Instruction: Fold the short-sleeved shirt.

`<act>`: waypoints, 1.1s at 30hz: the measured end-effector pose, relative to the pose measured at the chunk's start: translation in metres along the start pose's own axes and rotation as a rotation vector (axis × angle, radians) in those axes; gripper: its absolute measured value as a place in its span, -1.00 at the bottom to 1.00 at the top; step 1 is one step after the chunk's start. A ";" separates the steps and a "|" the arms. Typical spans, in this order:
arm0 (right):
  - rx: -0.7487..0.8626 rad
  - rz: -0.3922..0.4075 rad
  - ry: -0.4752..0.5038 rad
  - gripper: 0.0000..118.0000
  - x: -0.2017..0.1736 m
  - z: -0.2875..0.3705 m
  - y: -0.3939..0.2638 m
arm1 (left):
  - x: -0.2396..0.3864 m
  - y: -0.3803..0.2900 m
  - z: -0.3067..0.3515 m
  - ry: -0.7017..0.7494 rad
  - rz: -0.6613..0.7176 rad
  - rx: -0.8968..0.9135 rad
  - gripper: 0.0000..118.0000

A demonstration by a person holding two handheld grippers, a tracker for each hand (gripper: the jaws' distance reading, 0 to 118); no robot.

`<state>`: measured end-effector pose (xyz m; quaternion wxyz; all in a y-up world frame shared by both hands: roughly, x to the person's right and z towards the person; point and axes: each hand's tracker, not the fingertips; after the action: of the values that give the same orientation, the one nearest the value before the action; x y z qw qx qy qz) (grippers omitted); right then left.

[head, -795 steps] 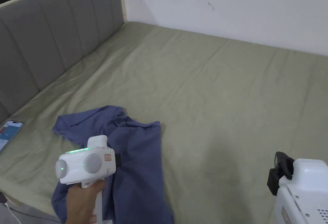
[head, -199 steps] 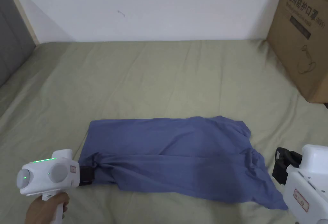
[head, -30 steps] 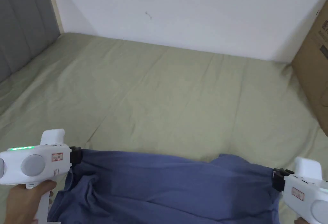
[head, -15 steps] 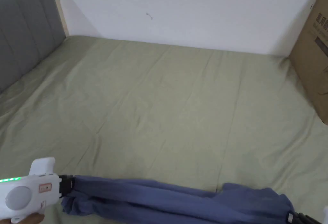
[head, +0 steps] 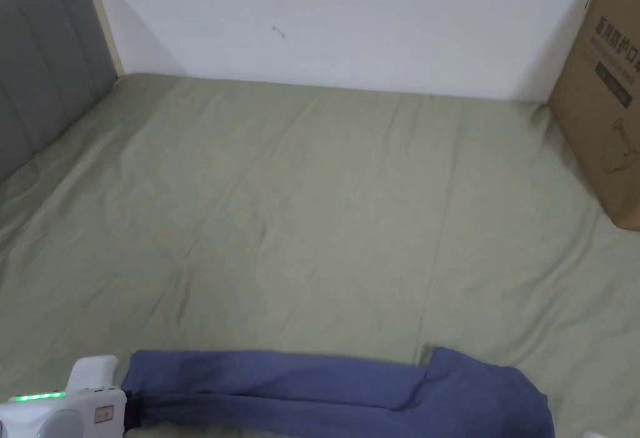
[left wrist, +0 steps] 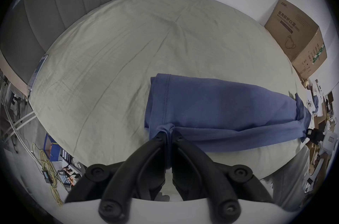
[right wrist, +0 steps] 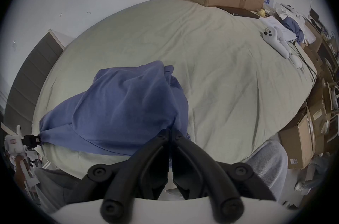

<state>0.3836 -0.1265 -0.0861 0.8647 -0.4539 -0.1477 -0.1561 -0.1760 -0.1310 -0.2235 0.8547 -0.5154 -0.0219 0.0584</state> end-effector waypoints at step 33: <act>0.727 0.290 0.049 -1.00 -0.128 0.154 0.080 | 0.095 0.052 0.149 -0.217 -0.175 0.715 -1.00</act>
<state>0.2818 0.0617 -0.1126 0.9855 -0.1305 -0.1067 0.0195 -0.1005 0.0358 -0.2019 0.9749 -0.1718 -0.1346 0.0432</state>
